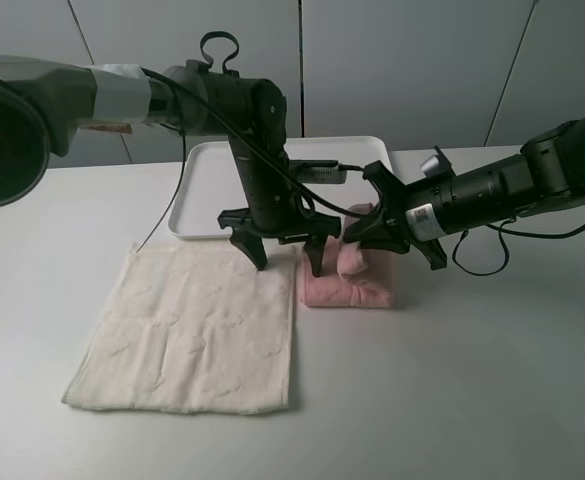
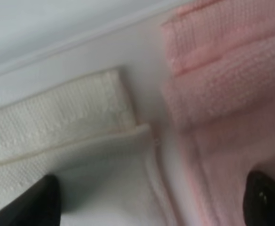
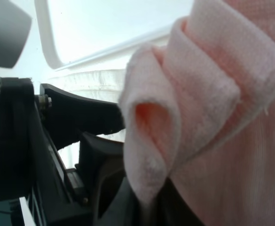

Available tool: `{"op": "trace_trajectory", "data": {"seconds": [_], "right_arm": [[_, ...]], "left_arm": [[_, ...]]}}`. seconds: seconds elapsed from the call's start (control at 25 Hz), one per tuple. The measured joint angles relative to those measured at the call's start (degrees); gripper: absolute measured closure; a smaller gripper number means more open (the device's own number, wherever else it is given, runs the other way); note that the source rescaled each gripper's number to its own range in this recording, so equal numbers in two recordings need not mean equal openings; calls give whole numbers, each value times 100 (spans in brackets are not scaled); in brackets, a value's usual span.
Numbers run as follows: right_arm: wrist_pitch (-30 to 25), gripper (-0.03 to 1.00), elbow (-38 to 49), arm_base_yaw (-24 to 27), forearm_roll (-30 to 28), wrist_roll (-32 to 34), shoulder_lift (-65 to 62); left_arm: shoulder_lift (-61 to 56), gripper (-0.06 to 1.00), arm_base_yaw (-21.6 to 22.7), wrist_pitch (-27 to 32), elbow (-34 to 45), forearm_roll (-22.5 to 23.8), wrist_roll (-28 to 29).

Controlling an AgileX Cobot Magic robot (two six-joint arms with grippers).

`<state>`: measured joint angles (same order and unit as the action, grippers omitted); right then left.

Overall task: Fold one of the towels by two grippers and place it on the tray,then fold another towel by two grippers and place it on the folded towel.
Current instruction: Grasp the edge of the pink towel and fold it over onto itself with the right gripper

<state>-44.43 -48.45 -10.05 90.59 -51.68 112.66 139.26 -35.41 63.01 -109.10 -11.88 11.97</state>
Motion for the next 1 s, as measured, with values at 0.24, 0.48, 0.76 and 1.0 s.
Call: {"op": "trace_trajectory", "data": {"seconds": [0.24,0.48,0.76,1.0], "right_arm": [[0,93,0,-13,0,-11,0],[108,93,0,-13,0,-23,0],[44,80,0,-13,90,-28,0],[-336,40,0,-64,513,-233,0]], "left_arm": [[0,-6,382,145,-8,-512,-509],[-354,-6,802,145,-8,-513,-826],[-672,-6,963,120,-89,-541,-1149],[-676,-6,973,120,-134,-548,-1276]]}}
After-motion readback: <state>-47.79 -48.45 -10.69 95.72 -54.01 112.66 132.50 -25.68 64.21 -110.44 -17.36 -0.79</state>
